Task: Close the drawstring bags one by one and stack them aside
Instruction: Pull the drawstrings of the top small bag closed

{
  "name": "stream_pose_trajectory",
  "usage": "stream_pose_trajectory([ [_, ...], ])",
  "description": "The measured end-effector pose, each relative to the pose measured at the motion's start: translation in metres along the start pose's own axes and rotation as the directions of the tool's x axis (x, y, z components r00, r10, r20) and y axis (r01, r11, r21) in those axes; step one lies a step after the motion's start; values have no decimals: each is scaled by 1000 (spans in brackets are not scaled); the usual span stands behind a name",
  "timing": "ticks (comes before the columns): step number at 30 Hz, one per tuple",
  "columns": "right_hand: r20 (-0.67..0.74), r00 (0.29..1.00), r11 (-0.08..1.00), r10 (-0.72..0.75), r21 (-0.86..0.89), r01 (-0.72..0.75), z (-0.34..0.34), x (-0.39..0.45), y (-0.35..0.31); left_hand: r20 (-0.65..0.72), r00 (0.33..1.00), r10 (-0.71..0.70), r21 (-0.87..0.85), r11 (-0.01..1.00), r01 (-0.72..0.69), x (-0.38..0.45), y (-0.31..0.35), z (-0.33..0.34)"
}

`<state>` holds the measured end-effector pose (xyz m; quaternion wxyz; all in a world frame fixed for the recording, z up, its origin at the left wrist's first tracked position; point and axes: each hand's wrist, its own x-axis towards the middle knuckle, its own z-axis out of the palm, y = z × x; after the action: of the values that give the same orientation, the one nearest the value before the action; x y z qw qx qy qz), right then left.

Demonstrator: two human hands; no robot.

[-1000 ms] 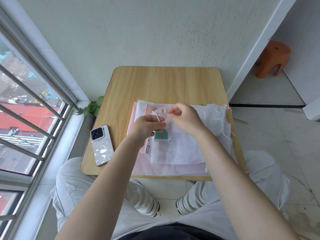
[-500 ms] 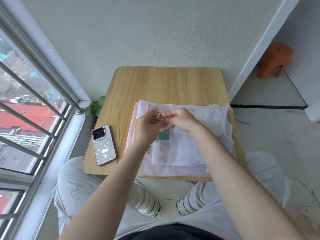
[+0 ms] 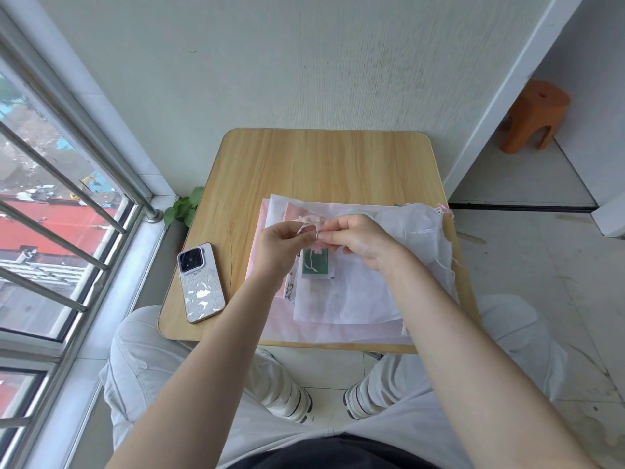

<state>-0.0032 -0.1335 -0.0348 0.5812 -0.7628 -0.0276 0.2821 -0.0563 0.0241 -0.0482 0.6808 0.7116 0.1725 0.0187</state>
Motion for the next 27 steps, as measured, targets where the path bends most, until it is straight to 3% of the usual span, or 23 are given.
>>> stream_pose_trajectory([
  [13,-110,989,994,102,42,-98,8,12,0,45,997,-55,105,993,50,6,-7,0],
  [17,-203,978,994,52,-79,-69,11,19,7,31,998,-46,100,994,43,5,-9,2],
  [20,-308,948,969,-76,-248,-3,12,21,9,16,999,-52,125,991,50,5,-10,3],
  [22,-370,904,889,-214,-457,24,12,20,10,14,999,-49,135,990,47,5,-11,4],
  [24,-344,871,746,-351,-665,38,12,19,13,14,999,-47,128,991,45,4,-11,5],
  [27,-348,848,693,-400,-720,32,12,20,16,6,999,-42,130,991,41,3,-10,5],
])
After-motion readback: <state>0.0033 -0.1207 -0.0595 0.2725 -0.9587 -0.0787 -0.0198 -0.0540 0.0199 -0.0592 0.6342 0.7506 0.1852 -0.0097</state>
